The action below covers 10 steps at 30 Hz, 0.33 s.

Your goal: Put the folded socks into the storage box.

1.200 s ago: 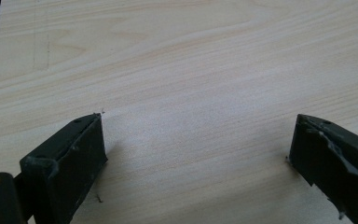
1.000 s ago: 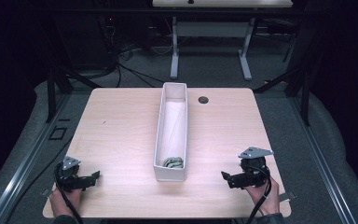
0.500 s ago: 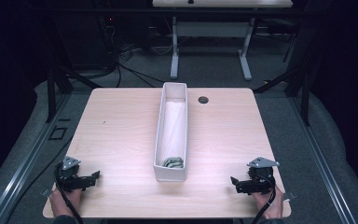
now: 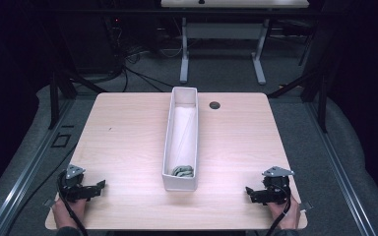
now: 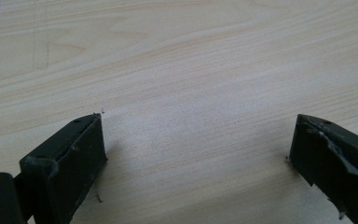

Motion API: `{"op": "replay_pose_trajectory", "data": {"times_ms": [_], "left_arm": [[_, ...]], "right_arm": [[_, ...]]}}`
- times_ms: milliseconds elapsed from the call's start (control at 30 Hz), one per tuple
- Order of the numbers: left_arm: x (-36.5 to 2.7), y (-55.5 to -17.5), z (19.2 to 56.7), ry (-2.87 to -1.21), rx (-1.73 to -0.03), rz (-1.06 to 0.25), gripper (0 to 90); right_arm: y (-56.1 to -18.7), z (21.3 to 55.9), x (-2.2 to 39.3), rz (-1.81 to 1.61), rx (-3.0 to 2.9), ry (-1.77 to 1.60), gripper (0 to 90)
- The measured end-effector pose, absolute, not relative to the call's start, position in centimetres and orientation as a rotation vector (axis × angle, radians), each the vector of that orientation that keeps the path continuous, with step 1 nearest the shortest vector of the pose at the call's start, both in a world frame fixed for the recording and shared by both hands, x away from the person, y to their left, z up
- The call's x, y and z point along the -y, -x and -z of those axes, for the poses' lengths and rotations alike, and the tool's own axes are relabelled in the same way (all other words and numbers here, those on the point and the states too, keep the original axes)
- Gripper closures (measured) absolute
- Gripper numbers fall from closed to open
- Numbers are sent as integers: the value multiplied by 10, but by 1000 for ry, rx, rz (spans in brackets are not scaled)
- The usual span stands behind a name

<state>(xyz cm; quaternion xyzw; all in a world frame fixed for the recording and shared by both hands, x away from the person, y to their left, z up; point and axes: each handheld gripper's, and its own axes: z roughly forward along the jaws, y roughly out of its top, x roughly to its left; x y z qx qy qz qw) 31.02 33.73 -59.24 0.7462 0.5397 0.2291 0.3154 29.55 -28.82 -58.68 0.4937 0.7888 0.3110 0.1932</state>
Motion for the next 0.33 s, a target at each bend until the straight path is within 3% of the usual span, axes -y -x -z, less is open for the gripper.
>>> {"op": "replay_pose_trajectory", "data": {"times_ms": [333], "left_arm": [[-337, -311, 593, -1962, -1425, -604, 33]], "right_arm": [[-294, 590, 290, -914, -2185, -1370, 0]]}}
